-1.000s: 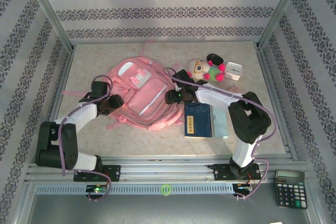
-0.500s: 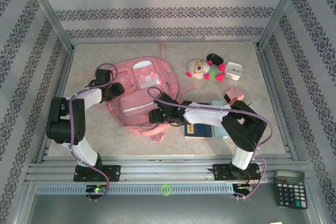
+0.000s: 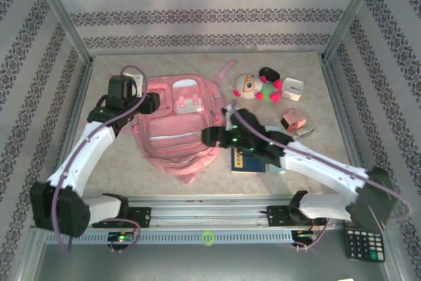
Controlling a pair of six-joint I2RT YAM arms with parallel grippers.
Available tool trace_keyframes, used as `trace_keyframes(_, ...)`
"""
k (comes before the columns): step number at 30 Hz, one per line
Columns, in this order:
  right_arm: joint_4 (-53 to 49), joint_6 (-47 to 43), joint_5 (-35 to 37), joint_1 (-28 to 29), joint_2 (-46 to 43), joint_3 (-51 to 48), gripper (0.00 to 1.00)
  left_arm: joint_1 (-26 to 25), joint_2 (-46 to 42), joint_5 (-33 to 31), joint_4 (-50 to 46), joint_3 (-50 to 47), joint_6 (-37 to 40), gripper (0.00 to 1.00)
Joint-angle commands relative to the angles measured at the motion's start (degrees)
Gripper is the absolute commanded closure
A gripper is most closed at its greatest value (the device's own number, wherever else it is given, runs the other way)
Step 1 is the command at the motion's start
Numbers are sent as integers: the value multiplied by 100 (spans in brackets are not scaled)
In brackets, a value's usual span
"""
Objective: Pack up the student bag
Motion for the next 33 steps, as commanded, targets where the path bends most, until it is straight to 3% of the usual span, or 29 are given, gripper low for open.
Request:
trace_keyframes(1,-175,-743,-582,-994,-471,-615,24,-686,-16,790,-1046,-209,2126,42)
trace_keyframes(5,-178,-1215,-1237,-2025,-949,-847,25,-1705,39,897,-835,-792,4090,35)
trace_keyframes(10,-90,-1467,-1379,-2244,-1186,-1109,25,-1887,557,1185,-68,-1078,4907,31)
trace_keyframes(13,75,-1312,-1422,-2244,-1242,-1324,24,-1948,944,1309,70,-977,5127,30)
trace_keyframes(18,300,-1164,-1449,-2243,-1406,-1597,25,-2075,1474,653,623,-1013,5193,27)
trace_keyframes(23,334,-1152,-1388,-2238,-1600,-1704,25,-2073,1606,538,824,-984,5123,30)
trace_keyframes(33,425,-1058,-1368,-2229,-1726,-1885,25,-2077,1451,876,1432,-1223,5003,30)
